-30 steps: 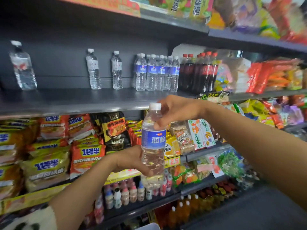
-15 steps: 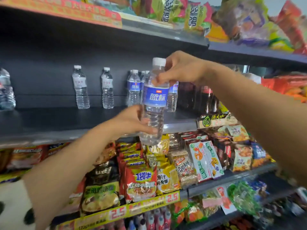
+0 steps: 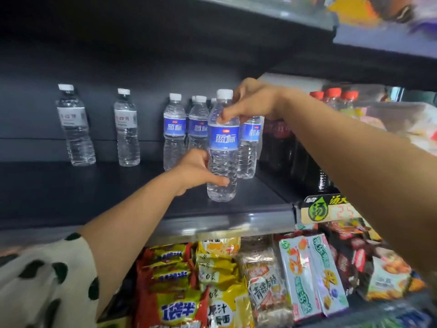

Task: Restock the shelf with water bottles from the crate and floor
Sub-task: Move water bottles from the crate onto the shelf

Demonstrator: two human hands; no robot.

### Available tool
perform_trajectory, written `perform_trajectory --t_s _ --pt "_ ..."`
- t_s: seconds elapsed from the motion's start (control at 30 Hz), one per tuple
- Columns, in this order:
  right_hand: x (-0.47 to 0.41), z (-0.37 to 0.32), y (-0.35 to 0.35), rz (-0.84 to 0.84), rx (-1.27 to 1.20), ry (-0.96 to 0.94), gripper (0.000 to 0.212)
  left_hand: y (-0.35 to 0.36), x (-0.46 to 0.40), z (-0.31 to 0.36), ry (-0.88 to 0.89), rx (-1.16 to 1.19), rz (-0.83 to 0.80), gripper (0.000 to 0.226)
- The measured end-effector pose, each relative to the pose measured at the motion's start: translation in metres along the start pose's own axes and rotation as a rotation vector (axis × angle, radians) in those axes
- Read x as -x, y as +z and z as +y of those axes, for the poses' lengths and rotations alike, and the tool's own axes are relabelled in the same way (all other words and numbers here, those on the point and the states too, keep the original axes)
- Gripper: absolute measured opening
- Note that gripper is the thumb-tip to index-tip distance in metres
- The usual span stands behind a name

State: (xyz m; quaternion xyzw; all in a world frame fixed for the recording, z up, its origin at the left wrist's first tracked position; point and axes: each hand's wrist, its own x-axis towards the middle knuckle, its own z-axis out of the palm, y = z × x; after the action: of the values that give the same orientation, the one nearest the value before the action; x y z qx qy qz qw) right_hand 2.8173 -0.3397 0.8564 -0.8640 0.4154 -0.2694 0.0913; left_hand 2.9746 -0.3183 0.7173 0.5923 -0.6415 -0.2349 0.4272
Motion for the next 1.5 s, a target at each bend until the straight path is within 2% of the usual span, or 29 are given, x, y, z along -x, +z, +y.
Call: perform_trajectory --t_s 0.03,0.1,0.23,0.43,0.67,0.77,1.07,1.3,1.5 --pt "-0.008 0.005 0.001 -0.008 0.006 -0.001 0.035 0.002 -0.008 -0.002 -0.009 -0.011 0.024 0.076" --pt "-0.023 0.015 0.002 -0.01 -0.004 -0.008 0.037 0.006 -0.023 -0.006 -0.01 -0.023 0.04 0.081" --pt "-0.046 0.031 0.003 -0.023 0.011 0.016 0.039 0.01 -0.047 -0.009 -0.022 -0.055 0.043 0.054" --pt "-0.074 0.045 0.002 -0.016 0.01 0.057 0.061 0.021 -0.072 -0.008 -0.034 -0.125 0.157 0.06" --pt "-0.087 0.043 0.0 0.019 0.259 0.061 0.047 0.03 -0.09 -0.006 -0.054 -0.145 0.185 0.073" --pt "-0.09 0.046 -0.002 0.029 0.29 0.063 0.046 0.033 -0.094 -0.005 -0.04 -0.134 0.191 0.067" --pt "-0.096 0.05 0.0 0.026 0.237 0.056 0.048 0.034 -0.103 -0.008 -0.047 -0.113 0.194 0.059" --pt "-0.097 0.052 0.004 -0.001 0.21 0.078 0.064 0.034 -0.107 -0.01 -0.058 -0.103 0.198 0.073" --pt "-0.09 0.049 0.0 -0.005 0.219 0.09 0.05 0.034 -0.102 -0.006 -0.074 -0.154 0.207 0.074"
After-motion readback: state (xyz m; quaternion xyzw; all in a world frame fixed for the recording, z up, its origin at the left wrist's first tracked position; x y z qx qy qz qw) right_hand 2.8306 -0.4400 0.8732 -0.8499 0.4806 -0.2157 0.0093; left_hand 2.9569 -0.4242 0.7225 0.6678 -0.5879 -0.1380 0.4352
